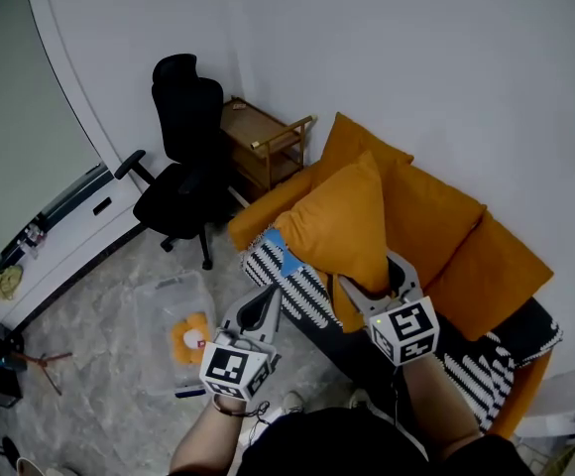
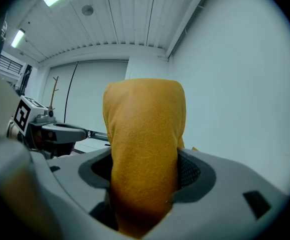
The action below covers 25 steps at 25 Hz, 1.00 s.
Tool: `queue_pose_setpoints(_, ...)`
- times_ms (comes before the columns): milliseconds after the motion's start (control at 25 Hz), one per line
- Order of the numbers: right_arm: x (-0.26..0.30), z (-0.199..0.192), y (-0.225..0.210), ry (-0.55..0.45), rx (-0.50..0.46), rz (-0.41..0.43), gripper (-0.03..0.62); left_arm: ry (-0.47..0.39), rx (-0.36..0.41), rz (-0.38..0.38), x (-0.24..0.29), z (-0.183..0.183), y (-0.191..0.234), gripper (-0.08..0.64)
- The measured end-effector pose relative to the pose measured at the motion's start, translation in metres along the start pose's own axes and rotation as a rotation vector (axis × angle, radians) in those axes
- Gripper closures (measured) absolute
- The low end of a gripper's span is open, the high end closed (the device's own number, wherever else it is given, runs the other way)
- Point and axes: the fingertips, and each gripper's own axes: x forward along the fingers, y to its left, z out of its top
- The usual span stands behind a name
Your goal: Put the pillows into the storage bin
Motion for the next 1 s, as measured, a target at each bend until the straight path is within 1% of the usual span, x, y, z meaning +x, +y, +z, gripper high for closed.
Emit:
queue_pose_setpoints(120, 0.011, 0.002, 0.013, 0.010, 0.001, 0.009, 0.268, 0.017, -0.006, 0.001, -0.008, -0.001, 0.014, 0.554)
queue_pose_setpoints(280, 0.025, 0.004, 0.029, 0.015, 0.004, 0.018, 0.268, 0.017, -0.006, 0.003, -0.018, -0.002, 0.031, 0.554)
queue_pose_setpoints(480, 0.047, -0.001, 0.061, 0.024, 0.015, 0.067, 0.268, 0.030, -0.014, 0.039, -0.044, -0.011, 0.056, 0.554)
queue_pose_setpoints(600, 0.064, -0.003, 0.081, 0.034, 0.012, 0.131, 0.268, 0.042, -0.030, 0.094, -0.059, -0.016, 0.070, 0.554)
queue_pose_setpoints(720, 0.081, -0.002, 0.100, 0.038, 0.002, 0.211, 0.267, 0.054, -0.042, 0.166, -0.073, -0.020, 0.081, 0.554)
queue_pose_setpoints(880, 0.101, 0.000, 0.121, 0.027, -0.002, 0.319, 0.267, 0.129, -0.051, 0.270, -0.095, -0.026, 0.087, 0.554)
queue_pose_setpoints(920, 0.105, -0.001, 0.125, 0.026, 0.001, 0.346, 0.267, 0.133, -0.048, 0.296, -0.100, -0.028, 0.087, 0.554)
queue_pose_setpoints(1000, 0.113, -0.002, 0.133, 0.022, 0.010, 0.398, 0.267, 0.114, -0.045, 0.356, -0.110, -0.028, 0.090, 0.554)
